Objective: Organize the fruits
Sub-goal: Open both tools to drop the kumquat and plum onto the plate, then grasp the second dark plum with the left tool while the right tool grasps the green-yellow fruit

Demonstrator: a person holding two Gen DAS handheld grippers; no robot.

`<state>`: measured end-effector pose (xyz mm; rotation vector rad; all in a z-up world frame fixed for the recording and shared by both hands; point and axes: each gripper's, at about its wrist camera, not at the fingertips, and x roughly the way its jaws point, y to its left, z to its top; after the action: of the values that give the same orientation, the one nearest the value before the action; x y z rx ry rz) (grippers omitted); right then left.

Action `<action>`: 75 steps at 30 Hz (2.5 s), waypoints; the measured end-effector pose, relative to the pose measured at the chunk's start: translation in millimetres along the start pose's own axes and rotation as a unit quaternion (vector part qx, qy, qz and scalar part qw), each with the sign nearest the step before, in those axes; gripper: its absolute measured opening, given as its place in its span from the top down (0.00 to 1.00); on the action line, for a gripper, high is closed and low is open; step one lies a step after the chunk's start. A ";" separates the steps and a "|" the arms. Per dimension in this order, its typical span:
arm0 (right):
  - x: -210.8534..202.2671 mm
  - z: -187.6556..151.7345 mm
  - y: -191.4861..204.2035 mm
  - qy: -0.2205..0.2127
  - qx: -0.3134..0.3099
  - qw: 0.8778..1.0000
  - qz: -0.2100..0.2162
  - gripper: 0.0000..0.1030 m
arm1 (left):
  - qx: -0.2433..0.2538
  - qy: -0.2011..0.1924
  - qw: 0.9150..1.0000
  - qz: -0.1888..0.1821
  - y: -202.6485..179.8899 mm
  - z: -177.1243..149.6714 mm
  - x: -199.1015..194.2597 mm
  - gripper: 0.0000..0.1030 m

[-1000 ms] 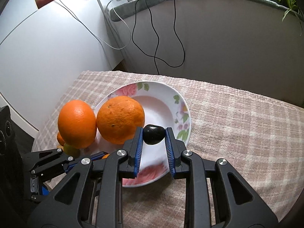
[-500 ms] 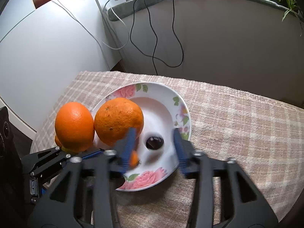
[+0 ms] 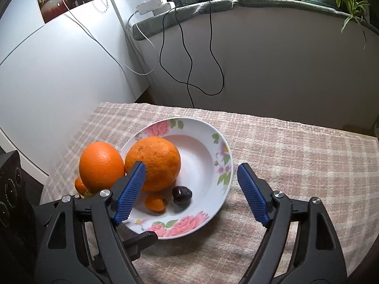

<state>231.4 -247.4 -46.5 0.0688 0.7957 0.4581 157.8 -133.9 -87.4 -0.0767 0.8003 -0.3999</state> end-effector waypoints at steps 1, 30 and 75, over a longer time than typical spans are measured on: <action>-1.9 0.1 1.3 -0.001 0.000 1.000 -0.001 0.20 | -0.001 -0.002 1.000 -0.001 0.3 -0.4 -2.8 0.55; -58.7 -51.0 103.8 -0.029 -0.116 0.992 0.032 0.12 | -0.055 -0.041 0.995 0.070 84.9 -77.3 -131.7 0.42; 65.9 -76.8 177.2 0.082 -0.154 0.984 0.041 0.53 | -0.100 0.010 0.993 0.060 119.7 -135.2 -114.5 0.73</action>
<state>151.8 -68.6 -104.2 -0.2277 0.8776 0.6670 28.2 30.9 -129.5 -0.2102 0.8579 -0.2072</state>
